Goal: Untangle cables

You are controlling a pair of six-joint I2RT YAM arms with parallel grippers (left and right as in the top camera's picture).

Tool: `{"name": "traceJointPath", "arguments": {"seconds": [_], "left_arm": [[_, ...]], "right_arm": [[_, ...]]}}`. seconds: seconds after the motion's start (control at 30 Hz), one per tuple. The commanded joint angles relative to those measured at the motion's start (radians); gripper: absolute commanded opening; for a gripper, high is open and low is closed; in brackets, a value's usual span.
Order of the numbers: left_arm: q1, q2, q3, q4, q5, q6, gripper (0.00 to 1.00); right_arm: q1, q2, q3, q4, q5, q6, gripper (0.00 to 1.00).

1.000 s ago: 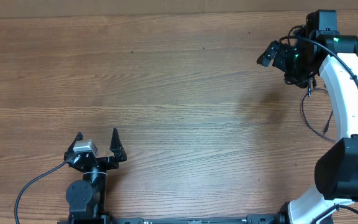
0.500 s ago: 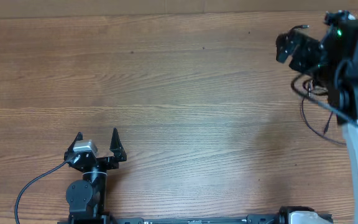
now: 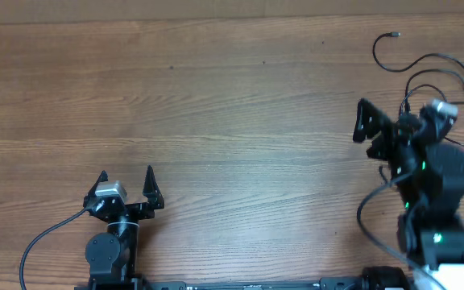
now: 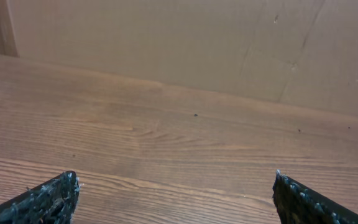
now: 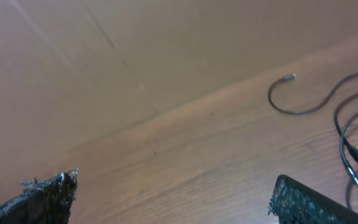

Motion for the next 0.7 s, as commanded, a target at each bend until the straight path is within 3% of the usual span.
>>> {"name": "traceJointPath", "arguments": {"seconds": [0.0,0.3,0.47,0.67], "left_arm": [[0.0,-0.009,-0.003,0.002,0.01,0.026,1.0],[0.0,-0.009,-0.003,0.002,0.01,0.026,1.0],[0.0,-0.009,-0.003,0.002,0.01,0.026,1.0],[0.0,-0.009,-0.003,0.002,0.01,0.026,1.0]], "right_arm": [[0.001,-0.175,-0.203,0.105,0.012,0.036,1.0],[0.001,-0.506,-0.542,0.189,0.009,0.085,1.0],[0.001,-0.624,-0.609,0.187,0.005,0.13,1.0],[0.001,-0.743,-0.623,0.054,0.005,0.096,1.0]]}}
